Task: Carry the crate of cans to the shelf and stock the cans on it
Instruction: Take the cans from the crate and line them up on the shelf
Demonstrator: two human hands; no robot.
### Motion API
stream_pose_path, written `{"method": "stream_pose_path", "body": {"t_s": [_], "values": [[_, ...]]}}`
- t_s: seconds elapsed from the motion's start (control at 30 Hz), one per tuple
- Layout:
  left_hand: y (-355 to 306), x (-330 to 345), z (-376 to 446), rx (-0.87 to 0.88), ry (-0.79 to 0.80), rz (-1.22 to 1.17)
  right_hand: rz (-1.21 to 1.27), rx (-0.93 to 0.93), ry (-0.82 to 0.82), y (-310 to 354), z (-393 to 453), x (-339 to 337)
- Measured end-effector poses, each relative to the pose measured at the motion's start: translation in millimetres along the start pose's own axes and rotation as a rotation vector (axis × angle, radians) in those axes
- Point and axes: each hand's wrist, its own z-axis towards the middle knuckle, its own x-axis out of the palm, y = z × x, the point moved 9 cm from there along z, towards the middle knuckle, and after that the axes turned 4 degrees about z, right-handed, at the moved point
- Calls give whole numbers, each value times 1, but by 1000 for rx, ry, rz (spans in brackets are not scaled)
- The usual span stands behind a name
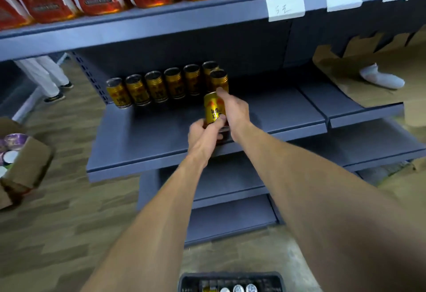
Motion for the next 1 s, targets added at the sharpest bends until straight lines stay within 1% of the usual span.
{"method": "stream_pose_path", "body": {"t_s": [0.1, 0.17, 0.33, 0.43, 0.57, 0.7, 0.83, 1.0], "values": [[4, -10, 17, 35, -111, 151, 49, 28, 71, -12, 18, 11], [8, -14, 27, 49, -109, 209, 83, 60, 96, -24, 32, 11], [21, -14, 48, 76, -13, 165, 186, 62, 128, -44, 60, 2], [28, -12, 51, 61, 6, 179, 192, 37, 144, -47, 66, -2], [28, -12, 46, 56, -15, 234, 127, -3, 105, -49, 59, -1], [25, -16, 52, 42, -45, 215, 109, -45, 90, -43, 59, 1], [29, -16, 56, 45, -29, 198, 176, -8, 126, -45, 63, 1], [27, -11, 54, 47, -12, 135, 155, -8, 161, -45, 67, 0]]}}
